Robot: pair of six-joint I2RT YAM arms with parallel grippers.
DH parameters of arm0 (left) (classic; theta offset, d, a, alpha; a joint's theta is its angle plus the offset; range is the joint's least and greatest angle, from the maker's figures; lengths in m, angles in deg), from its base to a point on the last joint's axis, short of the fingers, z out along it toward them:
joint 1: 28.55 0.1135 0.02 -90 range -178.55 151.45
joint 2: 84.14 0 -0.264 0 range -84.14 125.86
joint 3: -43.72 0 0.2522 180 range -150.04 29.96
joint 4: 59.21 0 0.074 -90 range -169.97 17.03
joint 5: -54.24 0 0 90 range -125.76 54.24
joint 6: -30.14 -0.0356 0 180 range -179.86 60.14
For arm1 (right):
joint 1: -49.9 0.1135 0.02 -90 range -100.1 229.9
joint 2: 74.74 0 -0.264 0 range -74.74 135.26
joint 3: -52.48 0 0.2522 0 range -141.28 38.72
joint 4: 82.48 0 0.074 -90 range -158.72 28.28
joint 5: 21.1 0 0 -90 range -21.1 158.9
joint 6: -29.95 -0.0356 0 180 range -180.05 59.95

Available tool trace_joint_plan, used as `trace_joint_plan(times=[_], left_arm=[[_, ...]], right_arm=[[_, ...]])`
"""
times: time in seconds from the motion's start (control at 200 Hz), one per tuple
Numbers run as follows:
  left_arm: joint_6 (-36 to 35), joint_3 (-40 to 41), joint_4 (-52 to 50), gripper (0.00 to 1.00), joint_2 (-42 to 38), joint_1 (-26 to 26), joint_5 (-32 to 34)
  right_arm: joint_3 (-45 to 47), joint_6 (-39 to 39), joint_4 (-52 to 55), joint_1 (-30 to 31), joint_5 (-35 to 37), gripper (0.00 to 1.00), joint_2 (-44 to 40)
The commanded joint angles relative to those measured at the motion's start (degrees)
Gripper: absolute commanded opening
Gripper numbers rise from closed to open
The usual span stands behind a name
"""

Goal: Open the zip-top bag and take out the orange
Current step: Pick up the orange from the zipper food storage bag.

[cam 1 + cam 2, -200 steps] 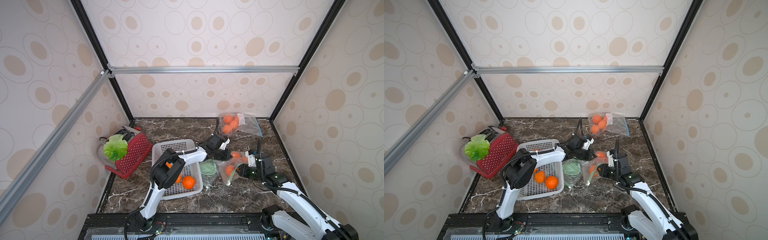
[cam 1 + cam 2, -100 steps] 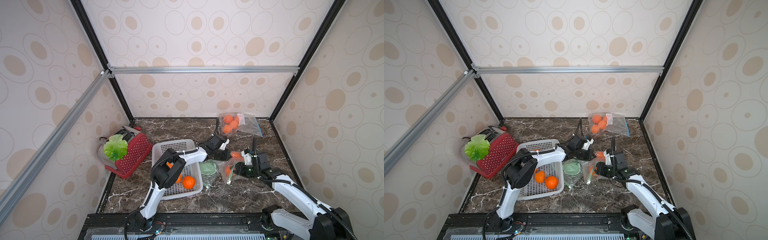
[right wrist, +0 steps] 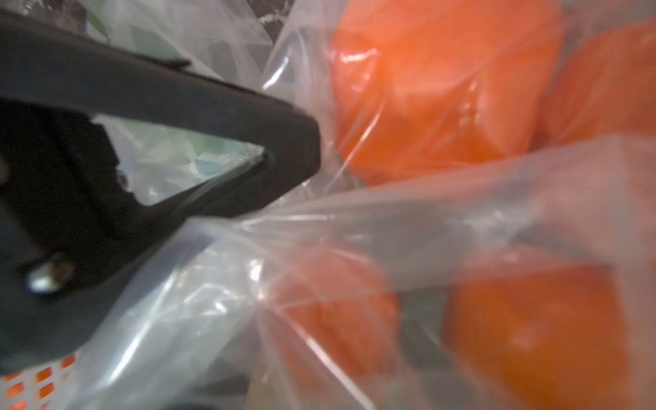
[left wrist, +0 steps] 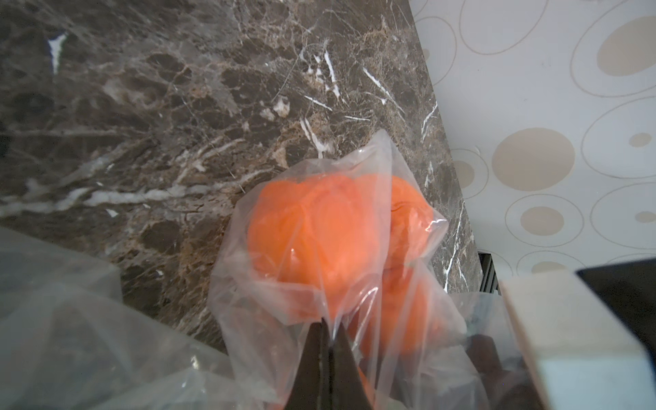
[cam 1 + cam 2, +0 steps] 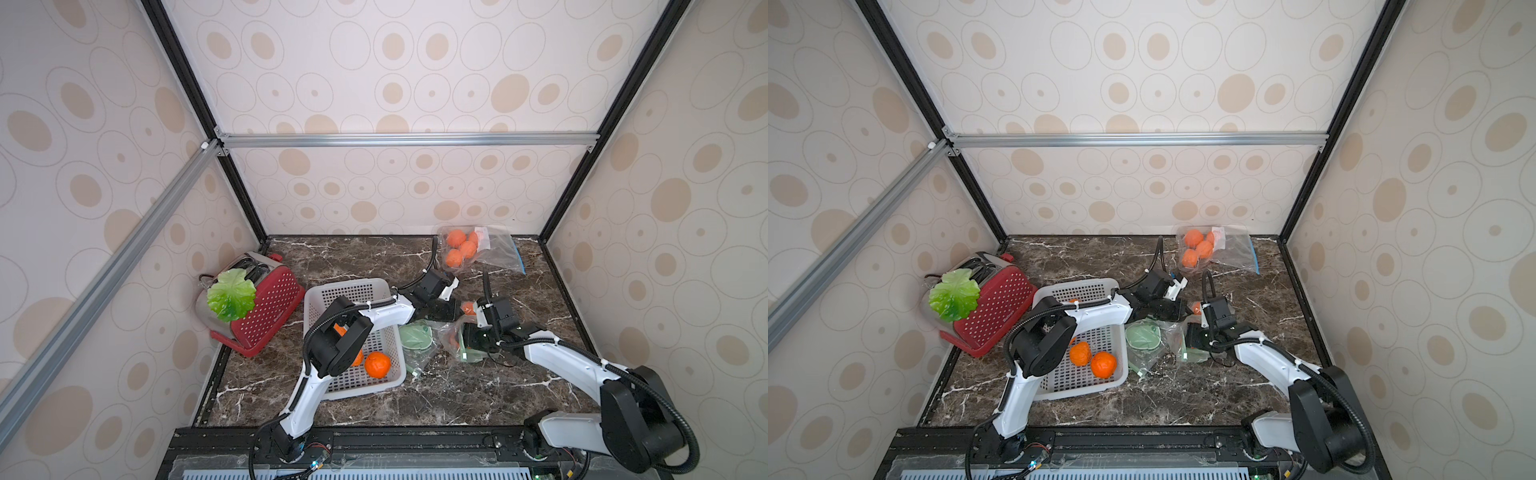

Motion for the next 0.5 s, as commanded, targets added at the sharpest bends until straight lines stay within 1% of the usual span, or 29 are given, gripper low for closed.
trace_joint_plan(times=[0.0,0.2,0.406,0.461,0.496], left_arm=[[0.6,-0.1,0.8,0.00,1.4,0.0,-0.2],[0.7,-0.2,0.8,0.00,1.6,0.0,-0.5],[0.3,-0.2,0.5,0.00,1.6,0.0,-0.3],[0.3,-0.2,0.5,0.00,1.6,0.0,-0.3],[0.2,-0.1,0.5,0.00,1.5,0.0,-0.2]], right_arm=[[-0.6,0.3,2.0,1.8,6.8,0.68,4.3],[-1.4,-0.3,0.6,2.5,6.7,0.68,9.6],[-1.7,0.3,0.3,2.7,4.1,0.68,9.5],[-1.8,1.2,0.3,2.7,3.0,0.64,8.6],[-1.9,1.5,0.3,2.6,3.0,0.59,7.8]])
